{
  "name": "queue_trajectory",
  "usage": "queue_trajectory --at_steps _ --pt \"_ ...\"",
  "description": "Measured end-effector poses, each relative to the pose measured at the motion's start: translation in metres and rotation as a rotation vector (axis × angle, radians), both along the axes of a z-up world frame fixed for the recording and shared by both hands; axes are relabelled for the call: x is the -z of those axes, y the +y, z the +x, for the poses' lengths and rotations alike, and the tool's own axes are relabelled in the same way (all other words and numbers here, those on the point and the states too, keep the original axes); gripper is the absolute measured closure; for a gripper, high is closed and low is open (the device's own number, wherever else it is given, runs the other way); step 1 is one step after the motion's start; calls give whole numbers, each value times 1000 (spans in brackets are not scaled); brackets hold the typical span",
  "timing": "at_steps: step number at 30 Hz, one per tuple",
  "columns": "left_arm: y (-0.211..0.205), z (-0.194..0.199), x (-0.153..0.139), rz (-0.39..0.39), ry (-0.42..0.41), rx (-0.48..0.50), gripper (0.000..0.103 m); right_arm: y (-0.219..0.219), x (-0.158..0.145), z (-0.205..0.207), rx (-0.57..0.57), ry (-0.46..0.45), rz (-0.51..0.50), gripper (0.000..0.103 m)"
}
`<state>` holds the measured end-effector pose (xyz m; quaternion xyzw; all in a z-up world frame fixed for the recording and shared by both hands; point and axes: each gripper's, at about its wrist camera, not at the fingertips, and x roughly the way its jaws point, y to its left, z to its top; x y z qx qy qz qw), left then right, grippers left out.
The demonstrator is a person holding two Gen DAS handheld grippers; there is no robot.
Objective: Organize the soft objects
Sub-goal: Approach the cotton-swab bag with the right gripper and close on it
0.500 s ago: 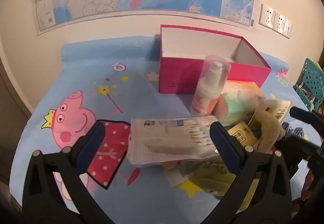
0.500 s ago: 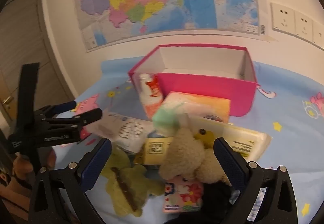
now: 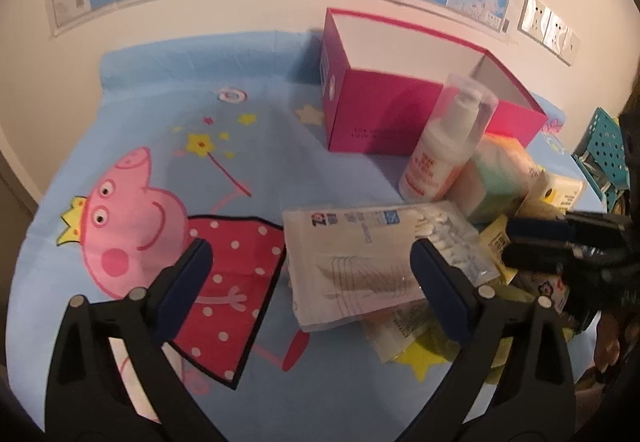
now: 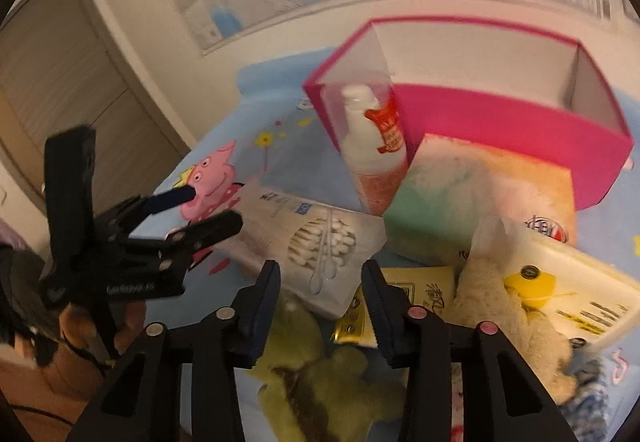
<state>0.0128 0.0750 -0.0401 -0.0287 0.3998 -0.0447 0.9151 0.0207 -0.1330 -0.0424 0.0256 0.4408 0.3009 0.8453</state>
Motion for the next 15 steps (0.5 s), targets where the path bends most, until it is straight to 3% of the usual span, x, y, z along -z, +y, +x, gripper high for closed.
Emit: queue_trajectory --at_steps 11,13,15 --pt "11 16 20 -81 90 70 17 25 19 17 71 84 -197 62" --pt "13 18 22 -107 105 88 20 26 18 20 74 90 -178 58" --pt "15 20 23 -143 116 106 27 31 17 21 64 99 -171 46"
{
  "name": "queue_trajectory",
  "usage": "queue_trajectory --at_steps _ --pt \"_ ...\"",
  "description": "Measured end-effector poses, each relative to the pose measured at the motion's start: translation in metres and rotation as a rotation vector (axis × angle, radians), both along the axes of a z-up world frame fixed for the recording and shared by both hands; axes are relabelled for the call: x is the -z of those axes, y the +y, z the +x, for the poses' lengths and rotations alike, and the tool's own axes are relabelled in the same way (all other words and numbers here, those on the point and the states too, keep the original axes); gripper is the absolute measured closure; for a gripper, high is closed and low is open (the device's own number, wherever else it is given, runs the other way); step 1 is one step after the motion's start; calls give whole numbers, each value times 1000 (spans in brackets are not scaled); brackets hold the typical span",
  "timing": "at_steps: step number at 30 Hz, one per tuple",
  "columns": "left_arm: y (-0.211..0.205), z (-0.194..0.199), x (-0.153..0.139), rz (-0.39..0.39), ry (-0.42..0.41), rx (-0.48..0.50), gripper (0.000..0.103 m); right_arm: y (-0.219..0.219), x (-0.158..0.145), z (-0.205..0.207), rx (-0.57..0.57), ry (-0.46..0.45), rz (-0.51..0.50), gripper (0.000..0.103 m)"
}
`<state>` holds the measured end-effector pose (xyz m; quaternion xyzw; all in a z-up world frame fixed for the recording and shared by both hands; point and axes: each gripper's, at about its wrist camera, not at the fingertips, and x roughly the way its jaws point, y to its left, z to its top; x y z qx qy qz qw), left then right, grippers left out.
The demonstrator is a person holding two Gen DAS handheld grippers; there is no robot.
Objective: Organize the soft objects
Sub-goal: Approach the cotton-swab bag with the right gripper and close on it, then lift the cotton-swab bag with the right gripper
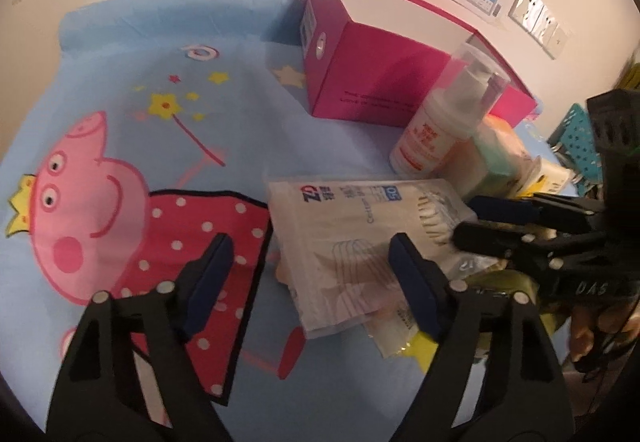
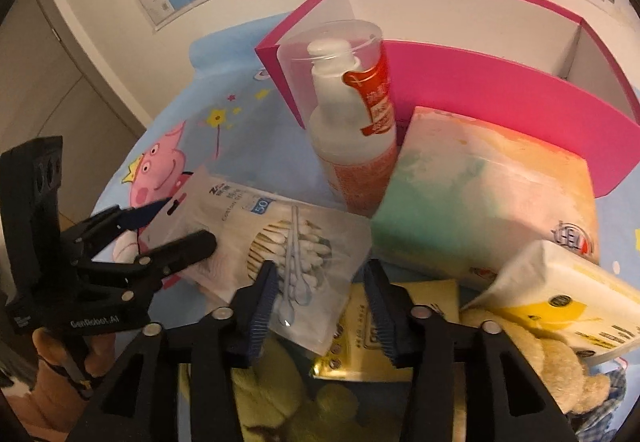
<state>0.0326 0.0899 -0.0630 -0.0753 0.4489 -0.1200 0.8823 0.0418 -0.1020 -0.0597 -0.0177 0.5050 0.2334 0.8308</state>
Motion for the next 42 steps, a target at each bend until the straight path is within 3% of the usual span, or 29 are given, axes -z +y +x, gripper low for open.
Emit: queue_trajectory --at_steps 3,9,15,26,30,32,34,36,42 --pt "2 2 0 -19 8 17 33 13 3 4 -13 15 22 38" --pt "6 3 1 -74 27 58 43 11 11 10 -29 57 125 38" --pt "0 -2 -2 -40 15 66 43 3 11 7 -19 45 192 68" --pt "-4 -8 -14 -1 -14 50 43 -9 3 0 -52 7 261 82" --pt "2 -5 -6 -13 14 37 43 -15 7 -1 -45 21 214 84" --pt "8 -4 -3 -42 25 29 43 -14 6 -4 -38 11 190 84" --pt "9 -5 -5 -19 15 17 43 -9 5 -5 -44 -4 156 80" --pt "11 -6 -6 5 7 9 43 -5 7 -1 -46 11 167 69" --pt "15 -7 -4 -16 11 23 44 11 16 14 -73 78 155 54"
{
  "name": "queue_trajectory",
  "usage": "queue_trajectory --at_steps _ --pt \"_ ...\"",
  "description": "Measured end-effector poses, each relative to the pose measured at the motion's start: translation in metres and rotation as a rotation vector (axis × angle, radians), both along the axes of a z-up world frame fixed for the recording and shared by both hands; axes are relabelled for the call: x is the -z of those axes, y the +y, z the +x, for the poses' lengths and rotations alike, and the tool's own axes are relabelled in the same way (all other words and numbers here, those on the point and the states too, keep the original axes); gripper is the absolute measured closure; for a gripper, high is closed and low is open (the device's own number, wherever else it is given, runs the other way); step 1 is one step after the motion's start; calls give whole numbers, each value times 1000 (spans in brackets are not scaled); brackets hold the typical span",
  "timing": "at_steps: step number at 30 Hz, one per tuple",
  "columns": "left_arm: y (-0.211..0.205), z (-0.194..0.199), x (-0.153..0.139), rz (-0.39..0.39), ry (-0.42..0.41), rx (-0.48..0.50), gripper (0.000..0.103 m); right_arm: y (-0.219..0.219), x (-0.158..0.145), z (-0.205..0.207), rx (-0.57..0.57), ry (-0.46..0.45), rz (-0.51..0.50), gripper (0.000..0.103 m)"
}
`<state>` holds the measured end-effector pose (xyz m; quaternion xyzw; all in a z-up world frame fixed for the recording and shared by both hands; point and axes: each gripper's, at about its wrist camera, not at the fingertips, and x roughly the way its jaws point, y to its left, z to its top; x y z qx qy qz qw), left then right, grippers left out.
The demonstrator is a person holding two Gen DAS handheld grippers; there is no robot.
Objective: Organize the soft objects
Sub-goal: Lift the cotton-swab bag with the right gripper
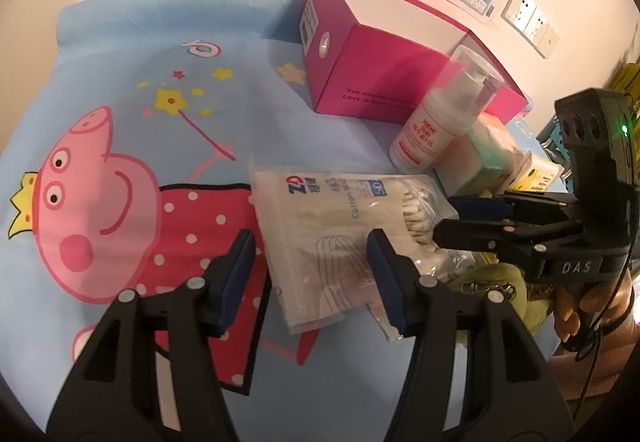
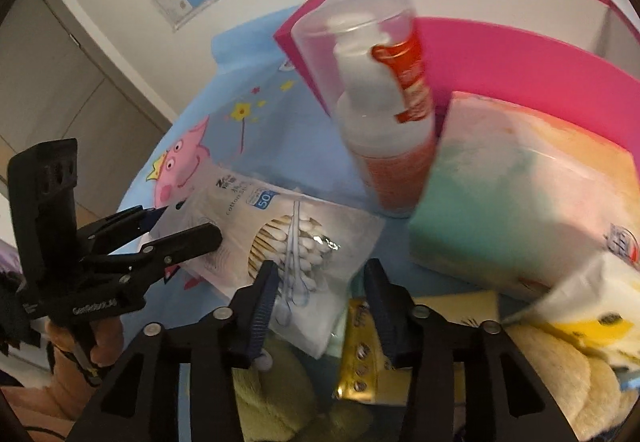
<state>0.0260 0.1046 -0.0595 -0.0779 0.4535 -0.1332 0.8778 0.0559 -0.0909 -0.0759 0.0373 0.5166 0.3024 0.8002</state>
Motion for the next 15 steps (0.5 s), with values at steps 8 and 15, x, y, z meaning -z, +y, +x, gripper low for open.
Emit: queue_trajectory --at_steps 8,15 --pt "-7 -6 -8 1 -9 14 50 -21 -6 -11 9 -41 84 90" --pt "-19 -17 -42 -15 -97 45 50 -30 -42 -31 -28 -169 108 92"
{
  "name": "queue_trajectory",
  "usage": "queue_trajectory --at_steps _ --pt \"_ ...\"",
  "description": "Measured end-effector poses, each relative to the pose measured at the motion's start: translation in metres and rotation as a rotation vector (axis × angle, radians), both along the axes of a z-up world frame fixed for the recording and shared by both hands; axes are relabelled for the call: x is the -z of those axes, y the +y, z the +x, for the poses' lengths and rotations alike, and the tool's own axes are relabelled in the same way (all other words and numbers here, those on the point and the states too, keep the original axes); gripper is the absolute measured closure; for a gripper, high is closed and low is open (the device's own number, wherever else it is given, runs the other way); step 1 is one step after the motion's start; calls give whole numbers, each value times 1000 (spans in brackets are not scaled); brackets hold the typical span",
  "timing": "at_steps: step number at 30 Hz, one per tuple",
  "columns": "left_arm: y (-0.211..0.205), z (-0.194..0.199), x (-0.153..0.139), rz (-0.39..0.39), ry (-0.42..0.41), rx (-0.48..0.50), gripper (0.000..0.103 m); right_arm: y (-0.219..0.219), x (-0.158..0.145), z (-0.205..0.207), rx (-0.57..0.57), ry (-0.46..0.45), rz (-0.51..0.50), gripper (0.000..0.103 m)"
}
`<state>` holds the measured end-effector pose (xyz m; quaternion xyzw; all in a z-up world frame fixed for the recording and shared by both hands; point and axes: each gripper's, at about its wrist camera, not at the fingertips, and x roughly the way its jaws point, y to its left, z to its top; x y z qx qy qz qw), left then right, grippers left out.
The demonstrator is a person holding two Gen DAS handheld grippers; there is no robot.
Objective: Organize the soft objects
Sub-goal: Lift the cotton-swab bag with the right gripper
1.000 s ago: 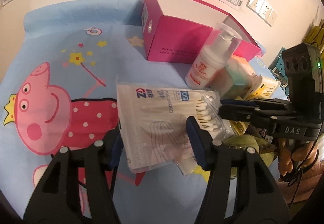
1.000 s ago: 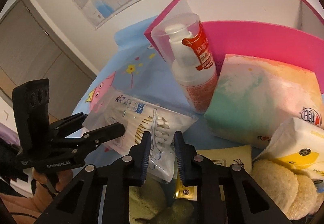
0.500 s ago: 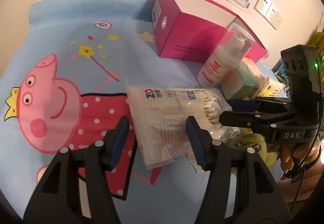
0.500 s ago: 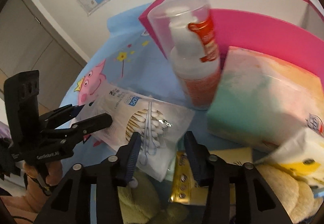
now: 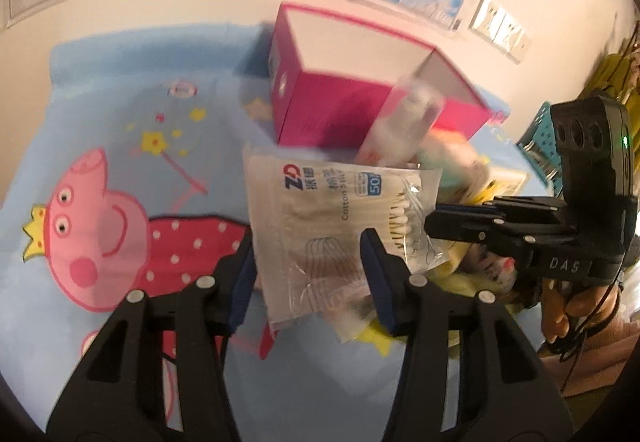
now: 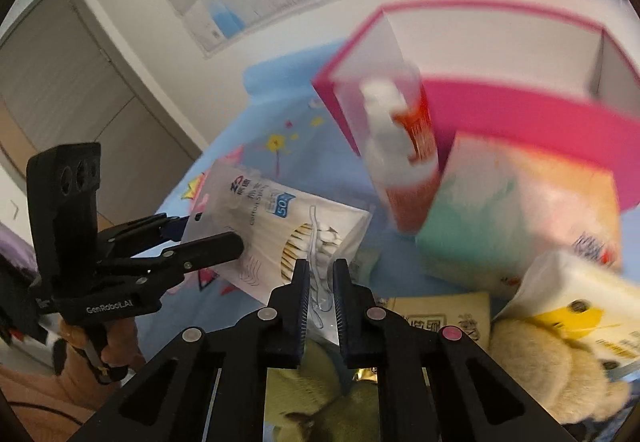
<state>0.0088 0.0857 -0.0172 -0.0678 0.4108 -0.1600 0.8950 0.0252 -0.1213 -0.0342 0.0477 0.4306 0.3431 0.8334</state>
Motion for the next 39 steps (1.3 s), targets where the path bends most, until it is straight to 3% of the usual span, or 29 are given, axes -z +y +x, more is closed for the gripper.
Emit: queue_trajectory --at_steps 8,10,14,19,23,26,31,36,39 --pt "-11 0 -54 -44 -116 48 50 -25 -61 -12 -18 -146 80 93" --pt "-18 6 -69 -94 -134 102 51 -23 -75 -13 -43 -159 128 95" --pt "-44 19 -90 -40 -188 133 51 -20 -95 -4 -47 -213 147 95" --pt "-30 36 -56 16 -103 56 51 -33 -63 1 -23 -104 126 89" --pt "-5 44 -16 60 -2 -30 51 -27 -6 17 -16 84 84 77" --pt "14 51 7 56 56 -78 51 -11 22 25 -35 156 66 76" --pt "26 63 17 58 66 -101 51 12 42 28 -38 186 -23 68" --pt "26 80 31 65 105 -77 49 18 44 25 -30 199 -23 52" --pt "25 85 41 54 143 -36 49 21 46 28 -20 216 -7 51"
